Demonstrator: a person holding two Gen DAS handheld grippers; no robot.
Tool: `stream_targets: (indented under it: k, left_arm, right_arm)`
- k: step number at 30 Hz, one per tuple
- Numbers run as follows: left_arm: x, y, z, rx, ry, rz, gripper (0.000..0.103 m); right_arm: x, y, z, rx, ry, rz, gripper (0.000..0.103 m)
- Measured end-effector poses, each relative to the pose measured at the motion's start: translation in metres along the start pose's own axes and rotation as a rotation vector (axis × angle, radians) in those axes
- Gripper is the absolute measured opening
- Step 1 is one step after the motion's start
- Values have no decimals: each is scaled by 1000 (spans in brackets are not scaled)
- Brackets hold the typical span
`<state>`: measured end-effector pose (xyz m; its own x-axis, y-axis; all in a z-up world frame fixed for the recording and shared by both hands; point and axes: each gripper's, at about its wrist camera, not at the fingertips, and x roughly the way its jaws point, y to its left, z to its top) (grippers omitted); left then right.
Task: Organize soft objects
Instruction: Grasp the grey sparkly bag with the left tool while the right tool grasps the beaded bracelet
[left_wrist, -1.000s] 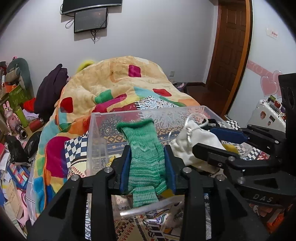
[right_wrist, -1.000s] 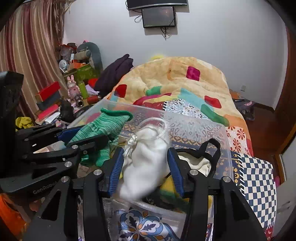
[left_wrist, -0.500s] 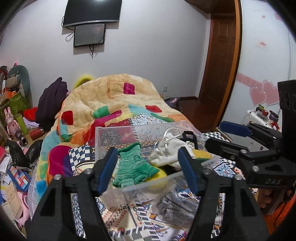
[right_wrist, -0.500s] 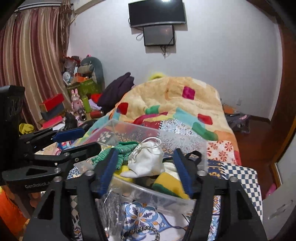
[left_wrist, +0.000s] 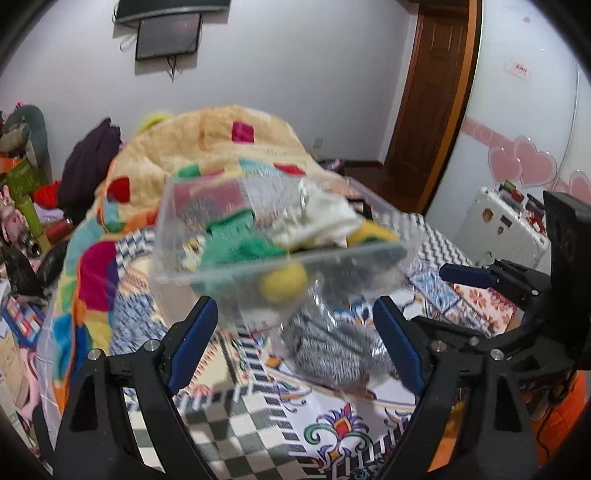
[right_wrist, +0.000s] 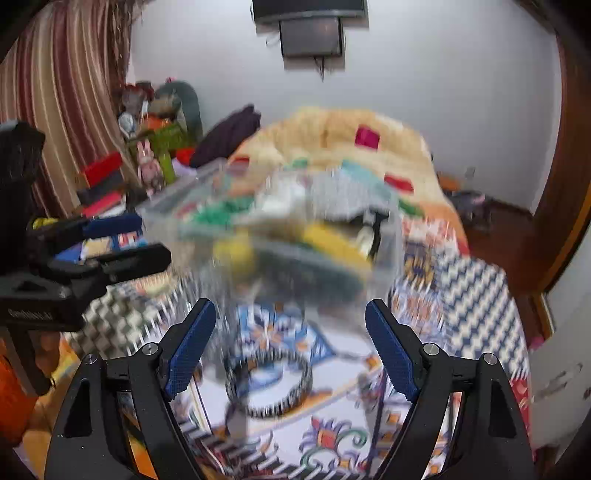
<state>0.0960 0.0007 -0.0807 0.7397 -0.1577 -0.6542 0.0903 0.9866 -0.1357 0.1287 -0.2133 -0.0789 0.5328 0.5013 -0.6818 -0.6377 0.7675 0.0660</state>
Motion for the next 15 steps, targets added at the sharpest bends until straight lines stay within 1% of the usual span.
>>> stream_targets:
  k: [2, 8, 10, 11, 12, 13, 14, 15]
  left_arm:
    - [10, 0, -5, -10, 30, -2, 87]
    - [24, -5, -15, -22, 80, 1, 86]
    - [29, -6, -19, -36, 96, -10, 86]
    - [33, -7, -21, -39, 107, -18, 86]
    - [34, -8, -22, -41, 113, -22, 83]
    - [37, -9, -23, -42, 118, -28, 81]
    - [39, -10, -24, -43, 126, -36, 76]
    - [41, -12, -25, -44, 133, -45, 70]
  right_arm:
    - [10, -2, -8, 6, 39, 1, 81]
    - [14, -11, -27, 28, 84, -27, 81]
    - [15, -17, -32, 52, 98, -18, 81]
    - [14, -19, -34, 63, 101, -12, 77]
    - [13, -20, -35, 70, 104, -8, 66]
    - [13, -19, -37, 70, 111, -3, 60]
    - [13, -19, -38, 69, 119, 1, 50]
    - [12, -18, -39, 59, 112, -17, 45]
